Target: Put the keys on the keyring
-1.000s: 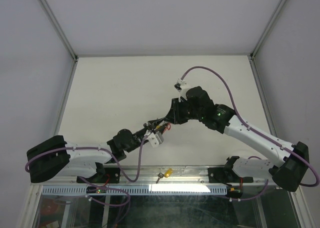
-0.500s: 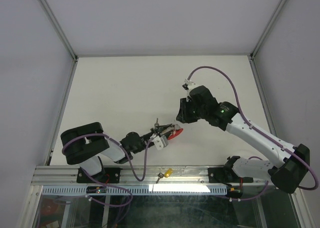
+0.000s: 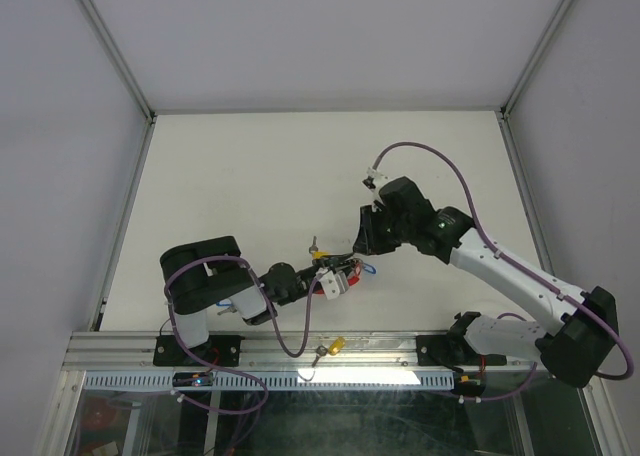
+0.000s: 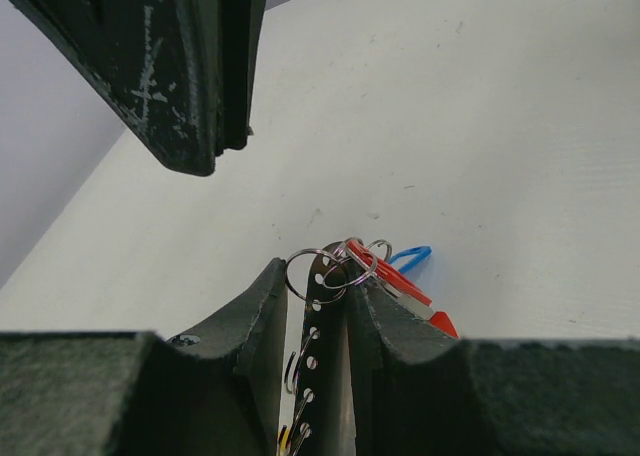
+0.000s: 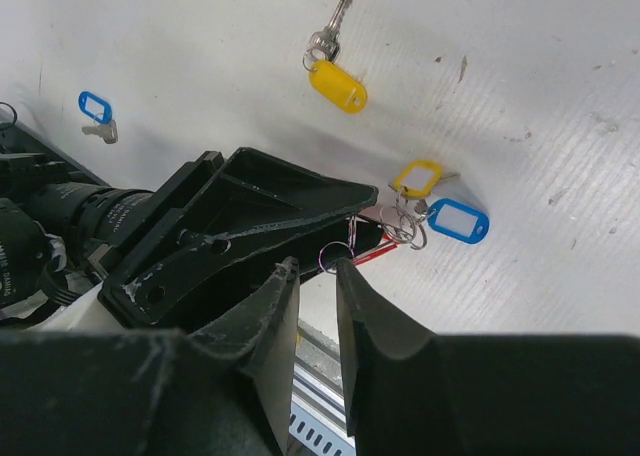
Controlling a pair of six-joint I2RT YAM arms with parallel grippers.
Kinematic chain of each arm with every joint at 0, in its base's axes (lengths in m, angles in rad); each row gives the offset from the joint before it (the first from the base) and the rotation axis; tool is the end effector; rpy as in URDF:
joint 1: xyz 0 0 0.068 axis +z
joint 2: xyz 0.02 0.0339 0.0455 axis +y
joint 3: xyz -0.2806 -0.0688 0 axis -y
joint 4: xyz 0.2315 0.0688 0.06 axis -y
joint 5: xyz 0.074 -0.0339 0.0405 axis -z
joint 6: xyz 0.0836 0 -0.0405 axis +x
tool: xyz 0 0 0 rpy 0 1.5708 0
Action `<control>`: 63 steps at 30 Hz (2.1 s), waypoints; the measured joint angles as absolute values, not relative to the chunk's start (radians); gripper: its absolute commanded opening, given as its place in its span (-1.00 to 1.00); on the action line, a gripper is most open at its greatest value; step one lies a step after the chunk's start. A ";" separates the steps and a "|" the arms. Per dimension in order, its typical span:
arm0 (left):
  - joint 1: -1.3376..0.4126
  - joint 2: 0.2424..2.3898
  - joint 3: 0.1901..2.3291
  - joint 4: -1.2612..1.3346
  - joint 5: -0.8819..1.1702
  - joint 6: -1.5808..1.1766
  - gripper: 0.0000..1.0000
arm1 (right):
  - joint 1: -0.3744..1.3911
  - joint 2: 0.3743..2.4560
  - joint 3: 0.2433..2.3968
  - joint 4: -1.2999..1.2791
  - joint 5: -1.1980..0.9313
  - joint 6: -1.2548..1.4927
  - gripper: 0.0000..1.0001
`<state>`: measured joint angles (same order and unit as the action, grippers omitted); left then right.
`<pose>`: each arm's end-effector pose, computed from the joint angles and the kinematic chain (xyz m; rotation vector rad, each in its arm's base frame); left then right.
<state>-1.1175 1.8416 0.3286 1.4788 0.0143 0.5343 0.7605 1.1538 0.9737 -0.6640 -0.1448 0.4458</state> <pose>0.1416 -0.2935 0.1508 1.2019 1.0930 -0.4624 0.1721 0.1804 0.2705 -0.4660 2.4913 0.6978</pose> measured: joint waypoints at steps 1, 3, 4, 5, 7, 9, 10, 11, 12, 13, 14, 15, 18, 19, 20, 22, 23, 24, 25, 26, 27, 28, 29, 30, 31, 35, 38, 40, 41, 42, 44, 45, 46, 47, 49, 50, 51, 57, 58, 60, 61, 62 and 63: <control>-1.118 1.842 0.331 1.479 0.015 0.534 -1.00 | 0.760 1.155 0.971 -0.664 -0.148 0.446 -0.53; -1.118 1.842 0.331 1.479 0.019 0.533 -1.00 | 0.760 1.159 0.965 -0.664 -0.156 0.446 -0.53; -1.118 1.842 0.331 1.479 0.021 0.533 -1.00 | 0.760 1.163 0.961 -0.664 -0.159 0.446 -0.53; -1.118 1.842 0.331 1.479 0.022 0.532 -1.00 | 0.760 1.168 0.955 -0.663 -0.163 0.446 -0.53; -1.118 1.842 0.332 1.479 0.027 0.531 -1.00 | 0.760 1.177 0.944 -0.661 -0.166 0.446 -0.53; -1.118 1.842 0.332 1.479 0.028 0.530 -1.00 | 0.760 1.187 0.931 -0.654 -0.167 0.447 -0.53; -1.118 1.842 0.332 1.479 0.028 0.529 -1.00 | 0.760 1.191 0.924 -0.649 -0.167 0.447 -0.53; -1.118 1.842 0.332 1.479 0.028 0.527 -1.00 | 0.760 1.196 0.915 -0.643 -0.168 0.447 -0.52; -1.118 1.842 0.332 1.479 0.029 0.525 -1.00 | 0.760 1.201 0.906 -0.636 -0.170 0.447 -0.53; -1.118 1.842 0.332 1.479 0.029 0.524 -1.00 | 0.760 1.208 0.897 -0.630 -0.174 0.447 -0.53; -1.118 1.842 0.332 1.479 0.029 0.522 -1.00 | 0.759 1.215 0.889 -0.624 -0.178 0.448 -0.53; -1.118 1.842 0.332 1.479 0.029 0.519 -1.00 | 0.759 1.222 0.883 -0.620 -0.182 0.449 -0.53; -1.118 1.842 0.332 1.479 0.029 0.516 -1.00 | 0.759 1.235 0.867 -0.605 -0.194 0.454 -0.53; -1.118 1.842 0.332 1.479 0.029 0.515 -1.00 | 0.759 1.237 0.864 -0.598 -0.197 0.455 -0.53; -1.118 1.842 0.332 1.479 0.029 0.514 -1.00 | 0.759 1.238 0.863 -0.594 -0.199 0.455 -0.53; -1.118 1.842 0.332 1.479 0.029 0.513 -1.00 | 0.759 1.238 0.862 -0.584 -0.200 0.456 -0.54; -1.118 1.842 0.332 1.479 0.029 0.512 -1.00 | 0.759 1.238 0.860 -0.576 -0.201 0.457 -0.54; -1.118 1.842 0.332 1.479 0.029 0.512 -1.00 | 0.758 1.238 0.859 -0.573 -0.202 0.458 -0.54; -1.118 1.842 0.332 1.479 0.029 0.512 -1.00 | 0.757 1.238 0.858 -0.572 -0.202 0.459 -0.54; -1.118 1.842 0.332 1.479 0.029 0.512 -1.00 | 0.757 1.238 0.857 -0.571 -0.202 0.461 -0.55; -1.118 1.842 0.332 1.479 0.029 0.511 -1.00 | 0.757 1.238 0.856 -0.569 -0.202 0.462 -0.56; -1.118 1.842 0.332 1.479 0.029 0.511 -1.00 | 0.757 1.238 0.856 -0.569 -0.202 0.463 -0.56; -1.118 1.842 0.332 1.479 0.029 0.511 -1.00 | 0.757 1.238 0.856 -0.567 -0.202 0.463 -0.57; -1.118 1.842 0.332 1.479 0.029 0.511 -1.00 | 0.757 1.238 0.856 -0.566 -0.202 0.463 -0.57; -1.118 1.842 0.332 1.479 0.029 0.510 -1.00 | 0.757 1.238 0.855 -0.564 -0.202 0.463 -0.57; -1.118 1.842 0.332 1.479 0.033 0.508 -1.00 | 0.757 1.244 0.852 -0.549 -0.204 0.466 -0.57; -1.117 1.844 0.332 1.479 0.033 0.508 -1.00 | 0.757 1.249 0.852 -0.544 -0.207 0.466 -0.59; -1.117 1.846 0.332 1.479 0.033 0.508 -1.00 | 0.757 1.253 0.852 -0.543 -0.207 0.466 -0.60; -1.117 1.846 0.332 1.478 0.033 0.507 -1.00 | 0.757 1.254 0.852 -0.543 -0.208 0.466 -0.61; -1.117 1.846 0.332 1.478 0.033 0.507 -1.00 | 0.757 1.255 0.852 -0.543 -0.209 0.466 -0.61; -1.117 1.846 0.332 1.478 0.033 0.506 -1.00 | 0.756 1.256 0.852 -0.542 -0.210 0.466 -0.61; -1.117 1.846 0.332 1.478 0.033 0.506 -1.00 | 0.756 1.256 0.850 -0.539 -0.210 0.466 -0.61; -1.117 1.846 0.332 1.478 0.033 0.506 -1.00 | 0.756 1.256 0.845 -0.535 -0.210 0.466 -0.63; -1.117 1.847 0.332 1.478 0.033 0.505 -1.00 | 0.756 1.256 0.840 -0.532 -0.210 0.466 -0.67; -1.117 1.848 0.332 1.478 0.034 0.504 -1.00 | 0.756 1.258 0.833 -0.525 -0.210 0.467 -0.87; -1.117 1.848 0.332 1.478 0.034 0.504 -1.00 | 0.755 1.259 0.830 -0.520 -0.210 0.468 -1.00; -1.117 1.850 0.332 1.477 0.033 0.501 -1.00 | 0.754 1.260 0.829 -0.517 -0.212 0.470 -1.00; -1.117 1.854 0.332 1.477 0.031 0.484 -0.49 | 0.752 1.262 0.823 -0.505 -0.221 0.473 -1.00; -1.117 1.854 0.332 1.477 0.031 0.481 -0.34 | 0.752 1.261 0.823 -0.505 -0.221 0.474 -1.00; -1.117 1.854 0.332 1.478 0.030 0.475 -0.14 | 0.752 1.253 0.820 -0.505 -0.216 0.474 -1.00; -1.118 1.853 0.333 1.478 0.029 0.468 -0.07 | 0.752 1.248 0.819 -0.505 -0.210 0.476 -1.00; -1.118 1.853 0.333 1.478 0.028 0.459 -0.02 | 0.752 1.242 0.819 -0.504 -0.205 0.478 -1.00; -1.118 1.850 0.332 1.478 0.027 0.452 0.01 | 0.752 1.236 0.819 -0.501 -0.197 0.481 -1.00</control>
<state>-1.1179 1.8500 0.3317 1.4784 0.0265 0.4519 0.7525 1.2362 0.8188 -0.5011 -0.1970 0.4808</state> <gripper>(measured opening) 0.445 0.007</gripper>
